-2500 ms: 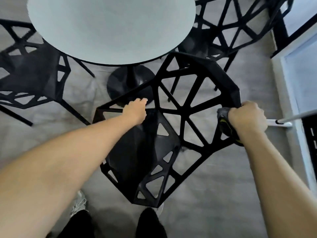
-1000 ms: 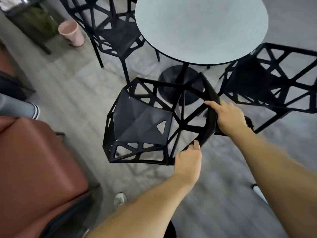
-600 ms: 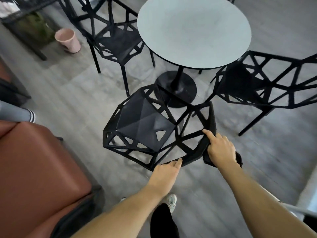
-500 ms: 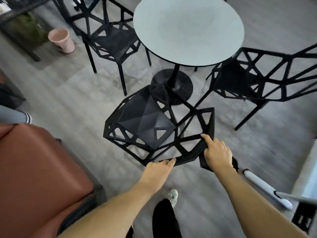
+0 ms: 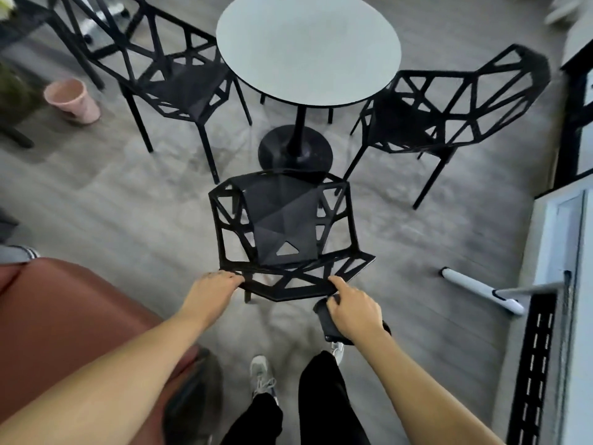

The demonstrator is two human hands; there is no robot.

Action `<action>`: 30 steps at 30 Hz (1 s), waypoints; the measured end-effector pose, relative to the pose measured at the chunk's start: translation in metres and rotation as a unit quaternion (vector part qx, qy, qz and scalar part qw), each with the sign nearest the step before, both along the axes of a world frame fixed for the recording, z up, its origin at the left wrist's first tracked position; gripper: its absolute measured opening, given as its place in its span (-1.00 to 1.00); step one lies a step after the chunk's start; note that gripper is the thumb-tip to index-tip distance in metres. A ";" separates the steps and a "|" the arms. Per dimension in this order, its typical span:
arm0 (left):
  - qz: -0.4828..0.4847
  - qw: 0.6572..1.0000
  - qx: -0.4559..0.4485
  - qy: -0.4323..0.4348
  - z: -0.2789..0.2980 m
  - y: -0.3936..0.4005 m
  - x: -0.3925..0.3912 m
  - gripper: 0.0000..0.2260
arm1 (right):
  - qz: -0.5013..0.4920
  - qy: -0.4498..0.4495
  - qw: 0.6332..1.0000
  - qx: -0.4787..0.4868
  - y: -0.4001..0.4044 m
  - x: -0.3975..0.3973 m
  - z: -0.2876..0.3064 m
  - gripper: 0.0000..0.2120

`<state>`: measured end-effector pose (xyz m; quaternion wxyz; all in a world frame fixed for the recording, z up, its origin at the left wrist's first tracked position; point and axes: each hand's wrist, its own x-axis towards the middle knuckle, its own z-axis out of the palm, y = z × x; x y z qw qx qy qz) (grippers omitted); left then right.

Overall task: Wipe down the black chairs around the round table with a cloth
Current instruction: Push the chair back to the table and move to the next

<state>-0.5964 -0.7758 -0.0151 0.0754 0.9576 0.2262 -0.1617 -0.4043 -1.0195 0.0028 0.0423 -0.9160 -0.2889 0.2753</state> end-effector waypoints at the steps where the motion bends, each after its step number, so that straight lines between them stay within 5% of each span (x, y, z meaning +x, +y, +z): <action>1: 0.030 0.999 0.013 -0.002 0.000 -0.004 -0.006 -0.72 | -0.013 -0.005 1.000 0.000 -0.003 -0.001 0.000 -0.57; 4: 0.063 0.997 0.036 0.006 -0.001 -0.028 -0.013 -0.65 | -0.042 -0.033 0.998 -0.024 -0.010 0.002 -0.003 -0.50; 8: -0.034 0.998 0.017 -0.040 -0.003 -0.060 -0.011 -0.42 | -0.063 -0.076 0.994 -0.043 -0.003 0.006 -0.009 -0.53; 19: -0.249 0.959 0.124 -0.048 -0.011 0.037 -0.019 -0.83 | 0.030 -0.102 0.992 -0.063 0.035 -0.017 -0.010 -0.76; 30: -0.156 0.974 0.163 -0.001 0.004 0.148 -0.016 -0.63 | 0.048 -0.073 0.996 -0.019 0.128 -0.036 -0.012 -0.75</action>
